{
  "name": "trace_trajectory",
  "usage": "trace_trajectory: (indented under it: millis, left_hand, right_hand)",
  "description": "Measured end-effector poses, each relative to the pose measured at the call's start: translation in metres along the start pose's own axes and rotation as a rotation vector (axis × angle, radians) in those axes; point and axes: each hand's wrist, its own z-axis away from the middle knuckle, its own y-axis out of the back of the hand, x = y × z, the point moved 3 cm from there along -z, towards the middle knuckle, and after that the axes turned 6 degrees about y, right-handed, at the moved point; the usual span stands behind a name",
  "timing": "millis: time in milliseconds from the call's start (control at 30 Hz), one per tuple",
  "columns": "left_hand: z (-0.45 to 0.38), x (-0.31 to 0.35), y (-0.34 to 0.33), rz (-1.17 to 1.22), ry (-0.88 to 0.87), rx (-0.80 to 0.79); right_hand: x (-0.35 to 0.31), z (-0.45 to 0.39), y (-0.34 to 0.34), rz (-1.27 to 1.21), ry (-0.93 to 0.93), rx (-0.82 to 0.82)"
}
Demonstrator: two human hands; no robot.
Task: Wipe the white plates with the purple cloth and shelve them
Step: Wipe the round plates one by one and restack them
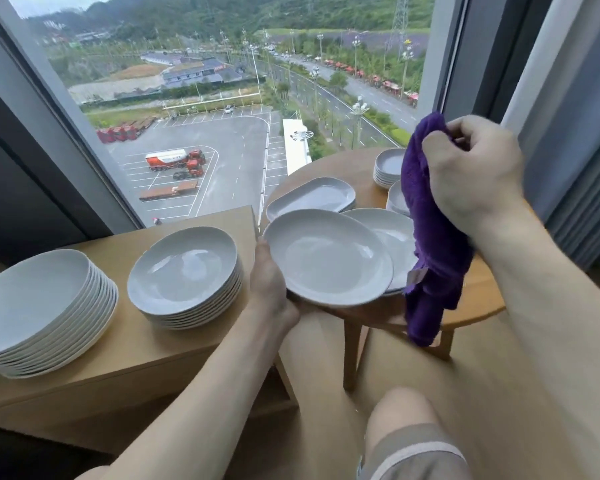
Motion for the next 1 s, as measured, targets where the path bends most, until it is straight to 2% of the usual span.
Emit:
trace_trajectory:
  millis: [200, 367, 500, 633, 867, 933, 1000]
  left_hand:
    - [-0.038, -0.015, -0.028, -0.094, -0.065, 0.06]
    - [-0.066, -0.006, -0.025, -0.408, -0.181, 0.306]
    - [-0.065, -0.004, -0.031, -0.646, -0.262, 0.332]
    - [-0.073, -0.014, -0.029, -0.666, -0.223, 0.337]
    - [-0.07, -0.025, -0.036, -0.914, -0.248, 0.274]
    - [-0.068, -0.025, -0.026, -0.86, -0.218, 0.216]
    - [-0.058, -0.024, 0.003, -0.802, -0.179, 0.231]
  right_hand:
    - [0.008, -0.001, 0.001, -0.005, 0.005, -0.026]
    - [0.015, -0.001, -0.003, -0.057, -0.024, -0.036]
    - [0.018, 0.002, -0.008, -0.046, -0.03, -0.07]
    - [0.018, 0.01, -0.017, -0.042, -0.036, -0.112]
    - [0.013, 0.026, -0.034, 0.001, -0.007, -0.219]
    - [0.009, 0.035, -0.043, 0.0, 0.016, -0.291]
    - [0.006, 0.046, -0.053, -0.014, 0.032, -0.37]
